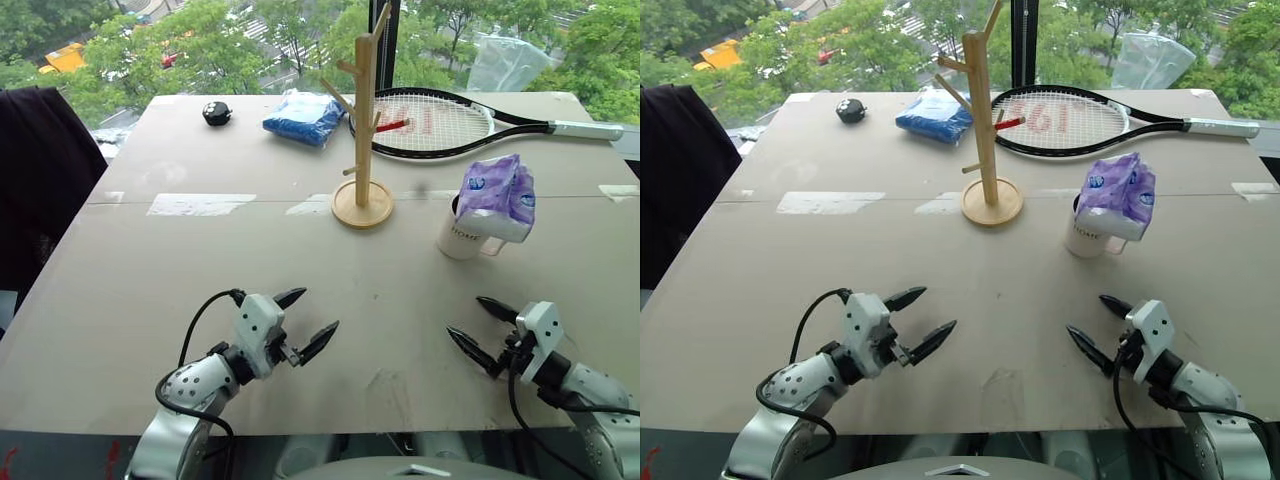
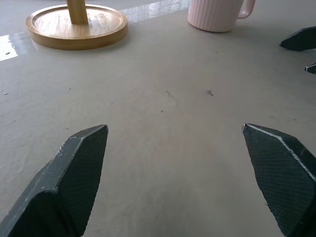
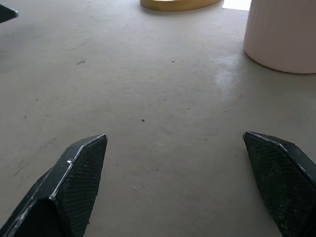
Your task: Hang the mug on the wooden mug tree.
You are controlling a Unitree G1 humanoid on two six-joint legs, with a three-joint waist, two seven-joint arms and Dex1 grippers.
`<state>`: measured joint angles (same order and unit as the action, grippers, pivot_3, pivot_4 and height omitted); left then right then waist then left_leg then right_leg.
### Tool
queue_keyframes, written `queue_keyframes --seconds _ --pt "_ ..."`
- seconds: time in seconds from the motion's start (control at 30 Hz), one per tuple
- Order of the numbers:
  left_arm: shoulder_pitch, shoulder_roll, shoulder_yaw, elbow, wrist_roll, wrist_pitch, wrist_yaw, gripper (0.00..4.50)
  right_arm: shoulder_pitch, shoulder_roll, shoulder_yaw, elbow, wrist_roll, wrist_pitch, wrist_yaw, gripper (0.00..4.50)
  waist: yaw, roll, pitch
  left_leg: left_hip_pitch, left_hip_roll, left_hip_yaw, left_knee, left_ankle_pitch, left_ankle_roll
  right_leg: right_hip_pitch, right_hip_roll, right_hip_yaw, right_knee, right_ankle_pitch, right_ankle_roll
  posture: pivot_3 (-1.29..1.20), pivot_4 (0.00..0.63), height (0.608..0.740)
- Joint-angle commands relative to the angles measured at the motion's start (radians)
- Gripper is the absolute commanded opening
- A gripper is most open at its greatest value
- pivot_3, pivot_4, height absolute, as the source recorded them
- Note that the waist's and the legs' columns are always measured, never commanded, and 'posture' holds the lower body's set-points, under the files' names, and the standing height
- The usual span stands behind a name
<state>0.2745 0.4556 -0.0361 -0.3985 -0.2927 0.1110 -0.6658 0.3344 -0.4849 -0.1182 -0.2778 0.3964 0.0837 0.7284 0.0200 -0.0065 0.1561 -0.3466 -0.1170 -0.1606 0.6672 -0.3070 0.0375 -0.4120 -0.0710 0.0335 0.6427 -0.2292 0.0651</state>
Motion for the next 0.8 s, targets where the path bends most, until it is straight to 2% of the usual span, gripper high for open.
queue_keyframes --seconds 0.03,0.27,0.43,0.6,0.8 --pt "-0.016 0.007 0.012 -0.012 -0.005 -0.033 -0.014 4.38 -0.004 -0.007 -0.056 -0.032 0.028 -0.012 -0.004 4.50 -0.001 0.000 0.000 0.000 0.000 0.000 0.000 0.000 0.000 0.000 0.000 0.000 0.000 0.000 0.000 0.00 0.150 0.740" --pt "-0.140 0.047 0.013 -0.120 -0.124 0.093 -0.061 4.38 -0.013 -0.088 -0.197 -0.105 0.067 -0.024 0.025 4.50 0.000 0.002 0.001 0.000 0.000 0.000 0.000 0.000 -0.001 0.000 0.000 0.000 0.000 0.000 0.000 0.00 0.150 0.740" --pt "-0.308 0.103 0.001 -0.167 -0.228 0.233 -0.109 4.38 -0.136 -0.226 -0.301 -0.225 0.136 0.074 0.010 4.50 -0.006 0.003 0.003 0.000 0.000 0.001 0.000 0.001 -0.001 -0.001 0.000 -0.001 0.000 0.000 0.000 0.00 0.150 0.740" --pt "-0.486 0.147 0.003 -0.169 -0.320 0.344 -0.158 4.38 -0.311 -0.282 -0.251 -0.203 0.131 0.132 -0.006 4.50 -0.005 0.000 0.005 -0.001 0.001 0.000 0.000 0.001 -0.002 0.000 0.001 -0.005 0.000 0.000 0.000 0.00 0.150 0.740" --pt "-0.607 0.174 -0.002 -0.145 -0.320 0.376 -0.194 4.38 -0.447 -0.315 -0.120 -0.027 0.047 0.106 0.104 4.50 -0.005 -0.001 0.005 -0.003 0.000 0.000 0.000 0.001 -0.002 -0.003 0.000 -0.005 -0.002 0.000 0.000 0.00 0.150 0.740"
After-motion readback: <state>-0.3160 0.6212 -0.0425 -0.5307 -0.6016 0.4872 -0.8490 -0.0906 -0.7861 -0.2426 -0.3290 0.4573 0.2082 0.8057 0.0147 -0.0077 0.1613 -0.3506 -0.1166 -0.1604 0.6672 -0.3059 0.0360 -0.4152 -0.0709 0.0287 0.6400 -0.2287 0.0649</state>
